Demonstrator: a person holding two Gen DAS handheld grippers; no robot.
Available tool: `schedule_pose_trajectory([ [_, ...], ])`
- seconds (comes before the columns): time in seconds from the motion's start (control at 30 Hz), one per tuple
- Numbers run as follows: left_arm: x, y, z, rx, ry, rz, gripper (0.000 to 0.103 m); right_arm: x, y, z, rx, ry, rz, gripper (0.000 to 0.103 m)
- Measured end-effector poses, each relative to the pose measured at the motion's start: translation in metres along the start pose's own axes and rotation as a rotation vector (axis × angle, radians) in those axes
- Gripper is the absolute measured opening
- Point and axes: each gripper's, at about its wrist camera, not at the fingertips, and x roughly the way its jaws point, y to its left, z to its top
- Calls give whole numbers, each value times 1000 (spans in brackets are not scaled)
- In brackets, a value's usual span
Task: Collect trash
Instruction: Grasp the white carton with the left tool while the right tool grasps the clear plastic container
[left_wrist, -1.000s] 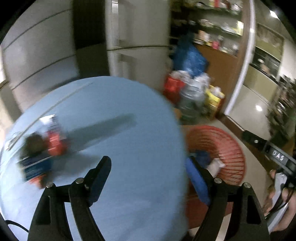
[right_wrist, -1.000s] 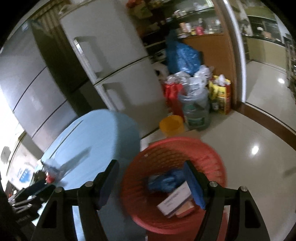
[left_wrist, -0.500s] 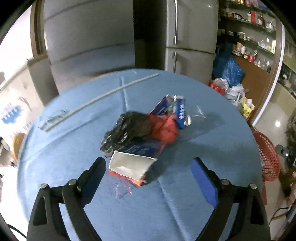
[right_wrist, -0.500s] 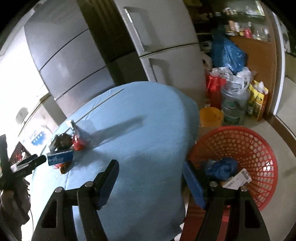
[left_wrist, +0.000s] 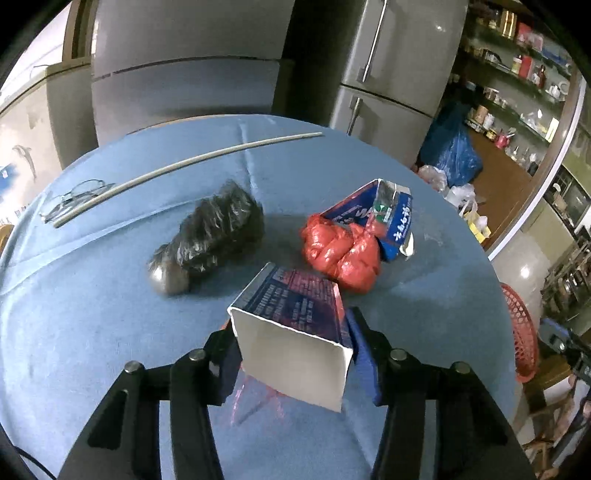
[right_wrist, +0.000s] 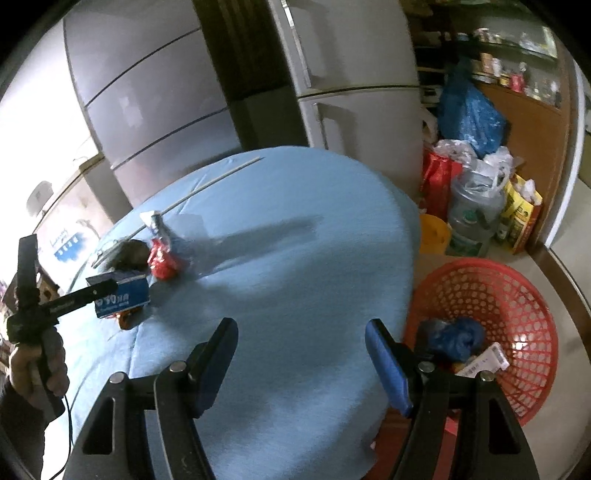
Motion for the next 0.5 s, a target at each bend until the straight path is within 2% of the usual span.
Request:
schedule_pose_trajectory([
  [0.27,-60,9,-43,-67,-113,95,54,32,54,14,-81,33,107,75],
  [0.43,-65,11,-63,-110,-119,121,54,64,86,37,-110,42,159,75],
  [0.5,-65,11,-70,-122,-114,116,54,80,101,45,-135,41,152,75],
])
